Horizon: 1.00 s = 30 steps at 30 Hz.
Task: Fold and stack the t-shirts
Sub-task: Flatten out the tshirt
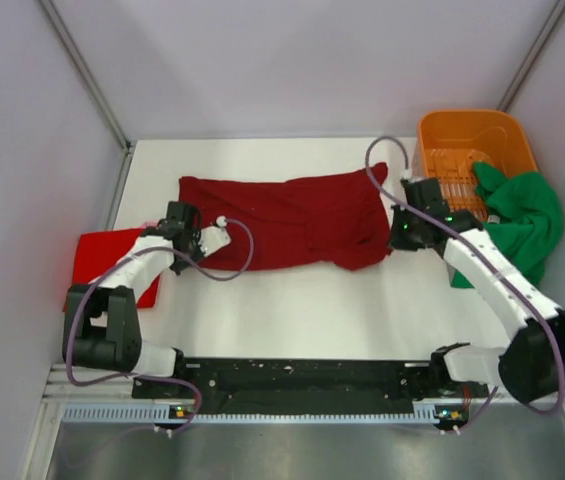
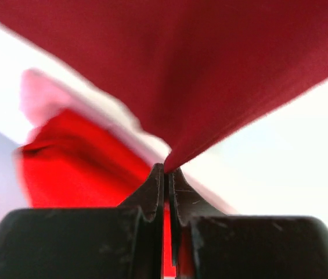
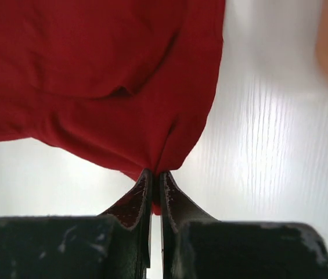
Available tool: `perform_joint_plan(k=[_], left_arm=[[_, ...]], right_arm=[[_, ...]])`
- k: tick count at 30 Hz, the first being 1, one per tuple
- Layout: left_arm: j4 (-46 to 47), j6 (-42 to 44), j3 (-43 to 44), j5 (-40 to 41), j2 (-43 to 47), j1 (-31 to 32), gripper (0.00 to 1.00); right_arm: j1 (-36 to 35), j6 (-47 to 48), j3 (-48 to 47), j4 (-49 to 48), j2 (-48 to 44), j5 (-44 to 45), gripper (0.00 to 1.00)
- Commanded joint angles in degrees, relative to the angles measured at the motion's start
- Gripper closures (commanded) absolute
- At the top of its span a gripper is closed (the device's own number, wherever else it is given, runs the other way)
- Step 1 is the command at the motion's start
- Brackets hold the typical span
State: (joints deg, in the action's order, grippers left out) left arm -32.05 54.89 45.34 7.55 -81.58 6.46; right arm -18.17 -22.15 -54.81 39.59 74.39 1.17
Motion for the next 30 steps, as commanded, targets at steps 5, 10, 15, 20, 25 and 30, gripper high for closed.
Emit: perform_joint_plan(k=[5, 10, 15, 20, 25, 30], left_arm=[[-20.3, -10.9, 28.2, 3.7, 10.6, -0.5, 1.00], [-31.6, -13.1, 46.0, 6.2, 13.0, -1.0, 1.00], [-37.9, -13.8, 62.2, 9.0, 13.8, -1.2, 1.00], [-39.6, -12.7, 70.4, 9.3, 12.9, -1.2, 1.00], [-33.1, -11.5, 68.3, 9.2, 9.8, -1.2, 1.00], [-16.9, -8.8, 66.6, 10.9, 2.3, -1.1, 1.00]], right_arm=[[2.0, 7.6, -26.5, 7.2, -15.2, 2.9, 1.00], [2.2, 10.3, -38.3, 10.7, -19.5, 2.9, 1.00], [2.2, 11.0, -45.6, 12.2, -22.8, 1.8, 1.00], [2.2, 11.4, -49.1, 12.1, -21.8, 1.5, 1.00], [2.4, 13.2, -51.0, 9.0, -13.9, 1.7, 1.00], [11.1, 7.8, -60.6, 3.5, 1.1, -9.3, 1.00]])
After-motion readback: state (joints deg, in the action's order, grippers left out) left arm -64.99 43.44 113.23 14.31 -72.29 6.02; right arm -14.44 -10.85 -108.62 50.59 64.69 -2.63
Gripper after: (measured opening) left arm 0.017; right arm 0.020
